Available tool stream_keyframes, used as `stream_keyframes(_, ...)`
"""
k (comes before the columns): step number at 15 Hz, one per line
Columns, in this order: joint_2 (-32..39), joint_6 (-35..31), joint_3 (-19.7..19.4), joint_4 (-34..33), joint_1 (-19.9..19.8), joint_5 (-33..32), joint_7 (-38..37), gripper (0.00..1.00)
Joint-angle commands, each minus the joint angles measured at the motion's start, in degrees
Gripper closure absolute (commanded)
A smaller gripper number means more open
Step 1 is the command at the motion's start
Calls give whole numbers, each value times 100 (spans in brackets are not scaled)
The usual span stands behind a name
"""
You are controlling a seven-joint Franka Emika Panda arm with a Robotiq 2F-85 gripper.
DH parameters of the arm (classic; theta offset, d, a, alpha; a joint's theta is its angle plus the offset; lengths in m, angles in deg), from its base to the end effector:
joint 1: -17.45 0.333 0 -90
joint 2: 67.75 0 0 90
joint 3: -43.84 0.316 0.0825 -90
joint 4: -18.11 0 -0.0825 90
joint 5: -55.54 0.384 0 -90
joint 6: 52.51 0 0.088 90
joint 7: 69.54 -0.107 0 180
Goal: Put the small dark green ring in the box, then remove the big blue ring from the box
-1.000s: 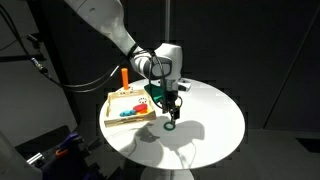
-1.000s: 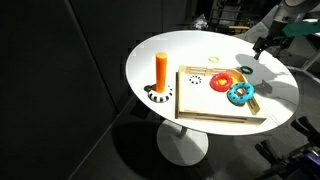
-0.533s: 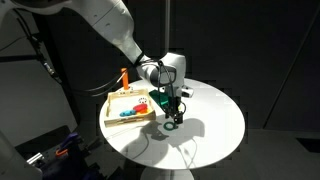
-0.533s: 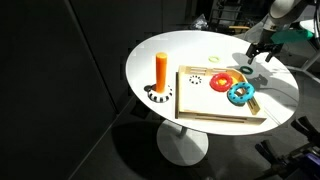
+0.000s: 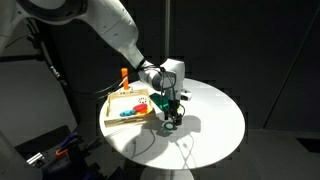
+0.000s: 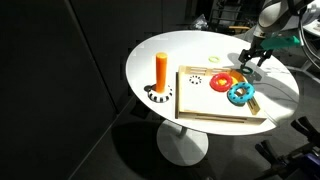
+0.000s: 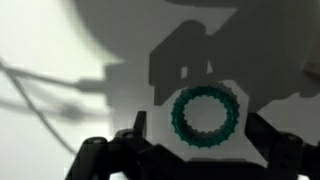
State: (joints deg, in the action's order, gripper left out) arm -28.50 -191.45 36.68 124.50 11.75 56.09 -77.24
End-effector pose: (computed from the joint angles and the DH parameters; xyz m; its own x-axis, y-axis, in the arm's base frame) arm 0.6094 -0.1367 0.1415 0.9354 -0.3387 -0.1011 -0.3307 -0.9396 0.0878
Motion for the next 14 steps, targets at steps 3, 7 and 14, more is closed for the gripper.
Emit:
stream_keyframes(3,263,58,-2,-303,55,44,-114,0)
stream_keyframes(7,314,55,2,-340,49,70,-125,25)
stream_keyframes(14,211,141,35,-360,31,184,-167,55)
